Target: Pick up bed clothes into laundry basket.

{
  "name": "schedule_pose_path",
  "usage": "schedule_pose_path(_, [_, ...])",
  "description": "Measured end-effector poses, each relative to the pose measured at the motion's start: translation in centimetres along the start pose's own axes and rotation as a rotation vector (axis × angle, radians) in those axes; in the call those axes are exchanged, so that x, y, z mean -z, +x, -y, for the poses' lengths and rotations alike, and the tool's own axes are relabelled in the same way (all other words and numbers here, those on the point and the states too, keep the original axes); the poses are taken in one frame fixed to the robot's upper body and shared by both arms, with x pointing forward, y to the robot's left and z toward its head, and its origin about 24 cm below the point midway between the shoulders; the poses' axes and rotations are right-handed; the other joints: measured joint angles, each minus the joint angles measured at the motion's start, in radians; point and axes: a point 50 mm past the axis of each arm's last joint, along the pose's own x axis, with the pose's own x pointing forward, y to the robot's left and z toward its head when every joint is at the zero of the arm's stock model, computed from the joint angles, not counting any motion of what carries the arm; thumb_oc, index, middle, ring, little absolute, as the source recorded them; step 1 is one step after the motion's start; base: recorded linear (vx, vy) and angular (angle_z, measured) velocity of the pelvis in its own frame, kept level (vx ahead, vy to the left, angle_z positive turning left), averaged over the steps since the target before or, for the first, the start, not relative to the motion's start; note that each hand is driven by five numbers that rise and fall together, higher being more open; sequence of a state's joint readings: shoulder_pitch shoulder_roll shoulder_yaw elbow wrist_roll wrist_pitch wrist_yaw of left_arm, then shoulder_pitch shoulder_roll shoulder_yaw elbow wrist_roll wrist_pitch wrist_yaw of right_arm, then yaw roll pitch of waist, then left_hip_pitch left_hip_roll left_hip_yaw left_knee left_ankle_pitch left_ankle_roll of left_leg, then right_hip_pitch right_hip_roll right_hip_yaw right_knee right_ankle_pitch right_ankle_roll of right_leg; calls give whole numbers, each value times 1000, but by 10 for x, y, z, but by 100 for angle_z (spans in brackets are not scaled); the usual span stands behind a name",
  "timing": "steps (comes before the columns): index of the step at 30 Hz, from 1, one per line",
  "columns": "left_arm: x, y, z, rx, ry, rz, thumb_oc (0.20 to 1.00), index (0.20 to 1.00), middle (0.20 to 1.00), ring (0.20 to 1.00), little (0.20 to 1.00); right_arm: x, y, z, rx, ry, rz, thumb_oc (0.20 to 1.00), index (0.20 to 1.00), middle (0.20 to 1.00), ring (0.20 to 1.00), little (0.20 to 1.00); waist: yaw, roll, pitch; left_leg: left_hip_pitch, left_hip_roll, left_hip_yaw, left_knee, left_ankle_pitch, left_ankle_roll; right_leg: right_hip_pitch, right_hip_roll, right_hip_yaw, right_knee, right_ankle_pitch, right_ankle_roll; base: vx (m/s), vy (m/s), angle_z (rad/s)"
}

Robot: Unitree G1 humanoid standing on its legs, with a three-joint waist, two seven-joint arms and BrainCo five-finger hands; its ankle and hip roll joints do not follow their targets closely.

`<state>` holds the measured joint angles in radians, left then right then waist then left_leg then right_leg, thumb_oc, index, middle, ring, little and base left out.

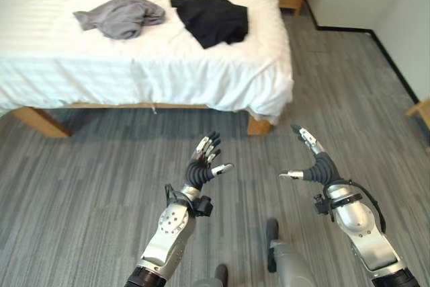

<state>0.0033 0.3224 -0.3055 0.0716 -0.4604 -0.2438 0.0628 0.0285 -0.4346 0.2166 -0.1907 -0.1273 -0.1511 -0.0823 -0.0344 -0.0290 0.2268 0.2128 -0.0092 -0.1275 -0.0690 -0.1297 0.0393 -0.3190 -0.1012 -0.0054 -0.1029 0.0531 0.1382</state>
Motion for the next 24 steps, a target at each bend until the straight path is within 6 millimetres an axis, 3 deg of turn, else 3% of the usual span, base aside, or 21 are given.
schedule_pose_path(3, [13, -13, -7, -36, -3, -58, 1000, 1000, 1000, 1000, 1000, 17, -6, 1, -8, -39, -79, 1000, 1000, 1000, 1000, 1000, -5, 15, -34, 97, 34, -37, -4, -73, -34, 26, 4, -31, 43, 5, 9, 388, -178, 99])
schedule_pose_path(4, [15, -13, -6, -55, -23, -60, 1000, 1000, 1000, 1000, 1000, 23, -5, 4, -13, -63, -100, 1000, 1000, 1000, 1000, 1000, -4, 46, -34, 120, 66, -36, -4, -92, -49, 19, 19, -71, 90, 73, 5, 407, -212, 77])
schedule_pose_path(5, [15, -15, -6, -81, -50, -49, 1000, 1000, 1000, 1000, 1000, 31, -1, 7, -10, -76, -138, 1000, 1000, 1000, 1000, 1000, 10, 66, -33, 121, 104, -21, 32, -72, -89, 10, 42, -101, 168, 98, -21, 278, -128, 53])
schedule_pose_path(6, [15, -16, -6, -84, -55, -50, 1000, 1000, 1000, 1000, 1000, 32, -2, 8, -5, -75, -150, 1000, 1000, 1000, 1000, 1000, 9, 63, -33, 114, 107, -20, 61, -59, -106, 16, 48, -99, 183, 127, -69, 250, -215, 42])
schedule_pose_path(7, [18, -20, -5, -102, -75, -57, 1000, 1000, 1000, 1000, 1000, 35, -3, 11, 3, -80, -166, 1000, 1000, 1000, 1000, 1000, 11, 61, -32, 86, 119, -7, 154, -40, -121, 42, 62, -104, 201, 107, -156, 182, -217, 24])
schedule_pose_path(9, [20, -22, -9, -126, -78, -65, 1000, 1000, 1000, 1000, 1000, 35, -1, 16, 27, -85, -162, 1000, 1000, 1000, 1000, 1000, 12, 54, -27, 31, 109, -5, 294, 15, -142, 82, 78, -110, 199, 68, -175, 215, -279, 13])
schedule_pose_path(10, [18, -20, -11, -131, -82, -53, 1000, 1000, 1000, 1000, 1000, 42, -7, 21, 55, -81, -199, 1000, 1000, 1000, 1000, 1000, 11, 15, 1, -124, 87, 9, 627, 128, -241, 149, 64, -120, 168, 36, -192, 234, -279, 12])
schedule_pose_path(12, [20, -23, -16, -151, -85, -58, 1000, 1000, 1000, 1000, 1000, 47, -13, 21, 66, -80, -230, 1000, 1000, 1000, 1000, 1000, 23, -24, 21, -257, 76, 28, 811, 130, -244, 232, 59, -122, 112, 17, -213, 220, -165, 6])
schedule_pose_path(13, [20, -25, -17, -159, -102, -62, 1000, 1000, 1000, 1000, 1000, 48, -15, 22, 80, -79, -237, 1000, 1000, 1000, 1000, 1000, 24, -39, 32, -347, 98, 106, 862, 116, -217, 263, 60, -125, 87, 5, -216, 190, -36, -2])
schedule_pose_path(14, [21, -26, -17, -164, -114, -67, 1000, 1000, 1000, 1000, 1000, 47, -13, 22, 99, -72, -230, 1000, 1000, 1000, 1000, 1000, 25, -58, 41, -413, 111, 197, 842, 108, -191, 278, 54, -129, 59, 3, -213, 315, 14, -21])
schedule_pose_path(15, [23, -27, -16, -162, -120, -76, 1000, 1000, 1000, 1000, 1000, 45, -12, 22, 100, -73, -220, 1000, 1000, 1000, 1000, 1000, 28, -62, 47, -454, 110, 237, 798, 110, -189, 289, 55, -134, 51, 5, -213, 322, 14, -28])
schedule_pose_path(17, [28, -29, -16, -166, -131, -95, 1000, 1000, 1000, 1000, 1000, 46, -12, 22, 130, -59, -229, 1000, 1000, 1000, 1000, 1000, 28, -48, 48, -477, 125, 342, 544, 108, -171, 354, 77, -142, -1, -17, -202, 349, 104, -10])
schedule_pose_path(19, [33, -30, -15, -170, -138, -115, 1000, 1000, 1000, 1000, 1000, 46, -12, 22, 138, -67, -236, 1000, 1000, 1000, 1000, 1000, 34, -35, 50, -455, 120, 365, 269, 147, -126, 395, 99, -147, 2, -36, -189, 467, 207, -3])
schedule_pose_path(20, [37, -34, -16, -179, -140, -137, 1000, 1000, 1000, 1000, 1000, 48, -14, 25, 149, -88, -246, 1000, 1000, 1000, 1000, 1000, 36, -8, 35, -438, 144, 374, 90, 164, -111, 420, 128, -156, -2, -72, -157, 599, 267, -11])
schedule_pose_path(21, [40, -37, -17, -192, -141, -150, 1000, 1000, 1000, 1000, 1000, 49, -15, 38, 186, -165, -245, 1000, 1000, 1000, 1000, 1000, 45, 6, 32, -423, 177, 366, -29, 195, -112, 468, 144, -146, 3, -102, -159, 600, 281, -6])
schedule_pose_path(24, [39, -37, -16, -198, -150, -147, 1000, 1000, 1000, 1000, 1000, 41, -19, 85, 317, -343, -231, 1000, 1000, 1000, 1000, 1000, 48, 5, 31, -437, 239, 426, -14, 200, -112, 539, 134, -156, 4, -150, -159, 380, 197, 10])
